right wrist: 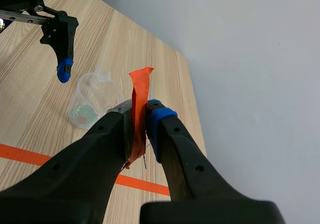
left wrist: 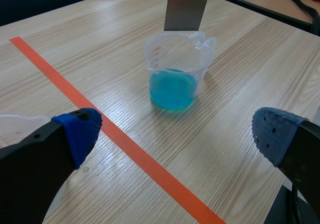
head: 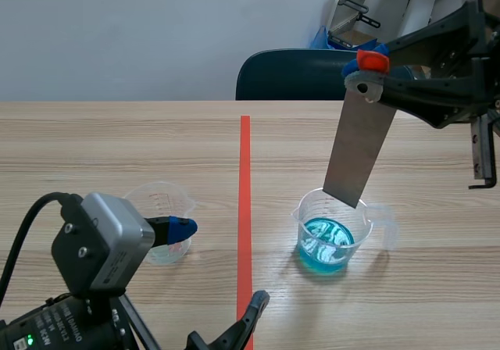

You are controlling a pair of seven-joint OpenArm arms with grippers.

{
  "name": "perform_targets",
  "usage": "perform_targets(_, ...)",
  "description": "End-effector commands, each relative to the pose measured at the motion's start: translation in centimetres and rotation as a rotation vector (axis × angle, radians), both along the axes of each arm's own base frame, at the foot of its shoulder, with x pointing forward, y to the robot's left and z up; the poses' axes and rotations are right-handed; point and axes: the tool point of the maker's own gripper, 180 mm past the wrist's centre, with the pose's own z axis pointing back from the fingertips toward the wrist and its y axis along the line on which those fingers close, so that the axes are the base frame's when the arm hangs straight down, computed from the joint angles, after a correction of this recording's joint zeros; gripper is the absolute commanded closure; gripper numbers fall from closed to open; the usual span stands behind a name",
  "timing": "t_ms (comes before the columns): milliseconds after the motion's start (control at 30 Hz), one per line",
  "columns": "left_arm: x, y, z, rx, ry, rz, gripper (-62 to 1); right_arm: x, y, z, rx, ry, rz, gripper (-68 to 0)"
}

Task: Do the redox reaction experiment

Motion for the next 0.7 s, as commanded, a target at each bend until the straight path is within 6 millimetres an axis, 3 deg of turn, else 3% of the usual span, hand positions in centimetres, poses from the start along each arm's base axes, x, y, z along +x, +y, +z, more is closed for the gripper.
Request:
perform_targets(0, 0.29, -0.26, 1.14, -0.030, -0.031, 0.005, -62.3, 0.08, -0.06, 1.36, 0.024, -0.024, 0.007, -0.8)
perform_targets(567, 0.61, -0.31, 1.85, -0.055, -0.059, 0.012, -62.3, 0.08, -0.06, 1.38, 0.024, -0.024, 0.007, -0.8)
perform_targets(667, 1.12, -0.51, 1.96, -0.062, -0.065, 0.022, -54.4, 0.09, -0.06, 1.38, 0.024, -0.024, 0.007, -0.8)
